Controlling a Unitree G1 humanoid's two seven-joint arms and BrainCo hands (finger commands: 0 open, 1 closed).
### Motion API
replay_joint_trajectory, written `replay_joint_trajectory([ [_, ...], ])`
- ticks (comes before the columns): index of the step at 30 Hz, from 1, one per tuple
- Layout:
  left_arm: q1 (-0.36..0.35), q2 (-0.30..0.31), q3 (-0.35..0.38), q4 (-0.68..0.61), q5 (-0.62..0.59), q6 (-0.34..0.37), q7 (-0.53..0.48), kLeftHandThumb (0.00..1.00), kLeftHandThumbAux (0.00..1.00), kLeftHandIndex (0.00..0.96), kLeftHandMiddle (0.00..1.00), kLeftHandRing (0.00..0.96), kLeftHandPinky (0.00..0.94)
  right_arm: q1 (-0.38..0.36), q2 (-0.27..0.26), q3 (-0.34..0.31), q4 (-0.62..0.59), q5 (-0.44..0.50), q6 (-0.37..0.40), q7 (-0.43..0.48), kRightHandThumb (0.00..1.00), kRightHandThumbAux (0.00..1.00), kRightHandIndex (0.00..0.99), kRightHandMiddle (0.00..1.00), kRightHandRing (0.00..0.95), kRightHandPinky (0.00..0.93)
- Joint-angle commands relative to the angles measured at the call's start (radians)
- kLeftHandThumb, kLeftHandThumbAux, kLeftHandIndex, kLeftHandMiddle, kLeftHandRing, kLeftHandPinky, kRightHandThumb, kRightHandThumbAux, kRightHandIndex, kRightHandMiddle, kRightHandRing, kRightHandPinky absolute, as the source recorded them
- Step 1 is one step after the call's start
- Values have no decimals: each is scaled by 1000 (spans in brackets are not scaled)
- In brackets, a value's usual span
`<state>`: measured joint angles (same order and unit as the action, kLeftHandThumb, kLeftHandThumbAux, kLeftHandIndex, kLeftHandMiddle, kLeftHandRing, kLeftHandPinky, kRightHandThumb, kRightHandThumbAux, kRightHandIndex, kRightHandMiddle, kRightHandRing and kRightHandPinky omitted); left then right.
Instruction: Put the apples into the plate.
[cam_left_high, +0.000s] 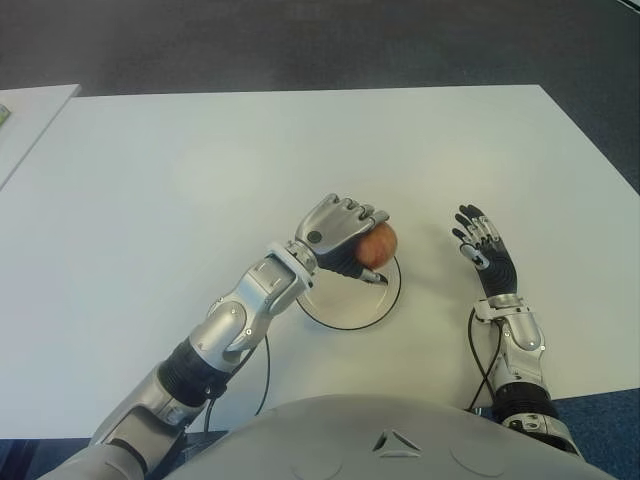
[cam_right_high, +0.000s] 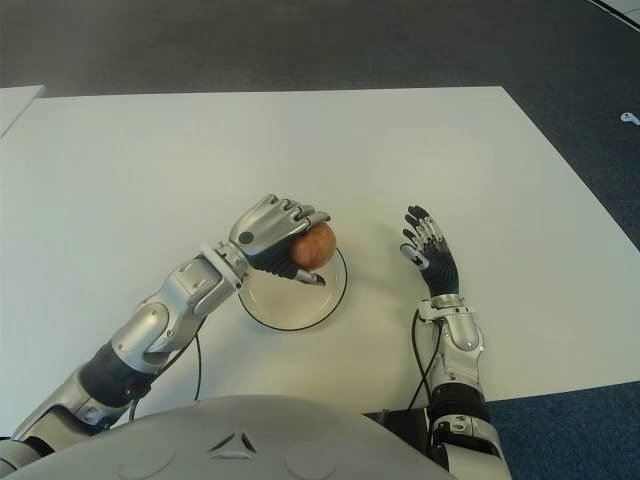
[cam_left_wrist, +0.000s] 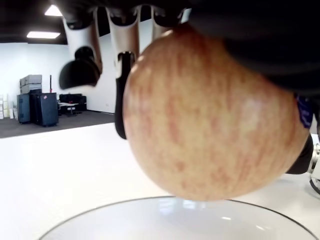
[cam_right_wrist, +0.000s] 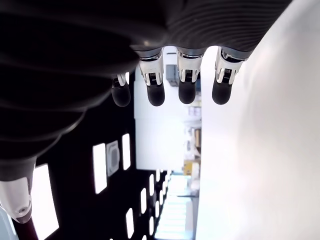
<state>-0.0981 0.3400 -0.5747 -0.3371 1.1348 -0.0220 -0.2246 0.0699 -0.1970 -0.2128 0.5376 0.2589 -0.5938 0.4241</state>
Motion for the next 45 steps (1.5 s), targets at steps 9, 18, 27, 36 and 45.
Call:
replay_joint_trajectory([
  [9,21,-7,-12,138,0,-14,39,854,664,404,528,811,788,147,121,52,92,-9,98,-19,140,543,39,50,25,25],
  [18,2,46,-37,141,62,-52,40,852,663,404,524,798,803,149,130,56,91,4,94,-2,151,534,44,58,31,34],
  [27,-14,114,-52,213,72,-140,60,852,653,447,501,831,850,146,140,52,97,21,87,19,168,535,53,62,37,46],
  [36,75,120,-30,231,45,-126,122,747,678,439,782,857,838,144,141,48,93,24,95,23,192,534,72,86,58,69],
  [45,103,107,-26,230,17,-85,93,744,681,445,812,840,822,141,130,49,91,6,105,7,178,536,65,87,52,41],
])
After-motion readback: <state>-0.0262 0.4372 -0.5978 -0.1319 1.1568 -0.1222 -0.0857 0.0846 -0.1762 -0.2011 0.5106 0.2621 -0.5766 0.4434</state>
